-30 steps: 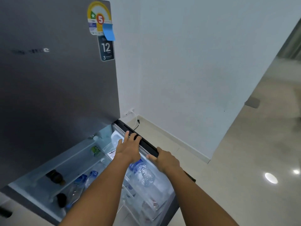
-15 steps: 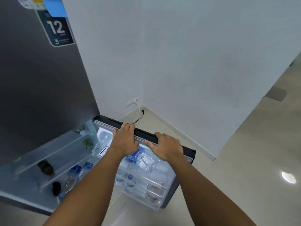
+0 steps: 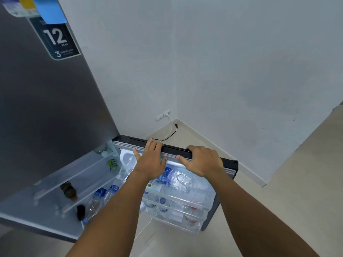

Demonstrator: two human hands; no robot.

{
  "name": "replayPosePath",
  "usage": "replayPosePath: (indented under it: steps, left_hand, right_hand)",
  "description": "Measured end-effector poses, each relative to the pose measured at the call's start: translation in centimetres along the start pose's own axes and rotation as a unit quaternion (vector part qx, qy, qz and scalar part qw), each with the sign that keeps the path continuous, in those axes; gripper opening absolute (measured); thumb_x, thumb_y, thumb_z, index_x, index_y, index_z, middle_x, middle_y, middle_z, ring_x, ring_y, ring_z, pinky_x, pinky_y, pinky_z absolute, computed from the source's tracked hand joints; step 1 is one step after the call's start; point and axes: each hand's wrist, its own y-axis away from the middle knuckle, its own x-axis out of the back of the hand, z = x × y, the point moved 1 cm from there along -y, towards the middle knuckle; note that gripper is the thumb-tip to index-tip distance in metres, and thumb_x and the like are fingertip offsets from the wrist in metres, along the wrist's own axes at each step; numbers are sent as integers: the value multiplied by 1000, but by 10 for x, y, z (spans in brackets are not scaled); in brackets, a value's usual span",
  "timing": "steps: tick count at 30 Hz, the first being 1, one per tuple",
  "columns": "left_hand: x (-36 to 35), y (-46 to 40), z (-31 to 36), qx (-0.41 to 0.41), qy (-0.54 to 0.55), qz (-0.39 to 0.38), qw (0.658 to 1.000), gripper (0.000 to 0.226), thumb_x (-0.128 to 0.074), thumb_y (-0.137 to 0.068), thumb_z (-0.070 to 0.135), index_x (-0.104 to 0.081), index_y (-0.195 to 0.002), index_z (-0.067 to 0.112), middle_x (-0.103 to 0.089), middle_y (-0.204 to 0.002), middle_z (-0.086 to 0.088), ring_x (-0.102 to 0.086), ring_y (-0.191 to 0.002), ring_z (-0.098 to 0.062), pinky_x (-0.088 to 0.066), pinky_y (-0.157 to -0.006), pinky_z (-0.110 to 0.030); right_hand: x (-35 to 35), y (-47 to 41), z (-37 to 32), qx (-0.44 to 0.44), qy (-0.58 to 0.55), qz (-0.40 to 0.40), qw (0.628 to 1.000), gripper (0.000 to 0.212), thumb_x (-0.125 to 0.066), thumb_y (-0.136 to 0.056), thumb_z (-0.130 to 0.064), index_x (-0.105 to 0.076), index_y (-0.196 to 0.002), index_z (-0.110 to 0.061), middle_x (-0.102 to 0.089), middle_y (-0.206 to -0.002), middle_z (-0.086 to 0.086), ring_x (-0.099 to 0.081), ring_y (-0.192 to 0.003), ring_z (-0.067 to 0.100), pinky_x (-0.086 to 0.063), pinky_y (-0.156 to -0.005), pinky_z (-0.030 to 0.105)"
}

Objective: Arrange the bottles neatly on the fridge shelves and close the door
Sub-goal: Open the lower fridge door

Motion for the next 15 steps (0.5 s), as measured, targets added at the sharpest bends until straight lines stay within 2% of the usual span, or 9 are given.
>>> replayPosePath:
  steps: [4,8,11,13,15]
  left_hand:
    - [0,5,-4,-22,-22,1,1000,49,-45,-96,42,-31,-141,27,-27,-154,6,-6,-150,-17,-7,-112,-69]
    - [9,22,-23,-7,-42,26,999,57,-42,-97,37,-24,-150,27,-22,-159,7,-8,-150,-17,-9,-115,-63]
    - [21,39,-50,23,-60,59,996,53,-43,-96,36,-33,-146,23,-34,-153,4,-32,-142,-18,-23,-116,-57]
    - [29,52,-70,41,-65,71,995,48,-45,-94,36,-41,-139,20,-45,-142,1,-48,-127,-22,-36,-108,-50]
    - [36,72,-89,70,-63,72,993,43,-45,-94,35,-47,-133,19,-51,-131,-1,-56,-114,-25,-42,-99,-46]
  right_hand:
    - [0,2,-1,-1,-6,1,1000,74,-29,-85,-78,-57,-126,-23,-71,-107,3,-66,-98,26,-52,-82,39]
    - [3,7,-10,20,-47,19,999,69,-39,-89,-70,-55,-133,-18,-61,-129,3,-55,-118,24,-50,-92,40]
    - [7,9,-38,73,-99,77,989,53,-52,-94,-47,-54,-133,-11,-57,-130,7,-47,-125,23,-45,-98,35]
    - [5,8,-69,127,-106,93,982,41,-55,-94,-32,-58,-126,-6,-60,-122,9,-48,-121,26,-47,-99,36]
    - [-1,10,-106,176,-121,85,973,36,-54,-93,-25,-61,-122,-4,-61,-117,11,-50,-117,28,-48,-97,39]
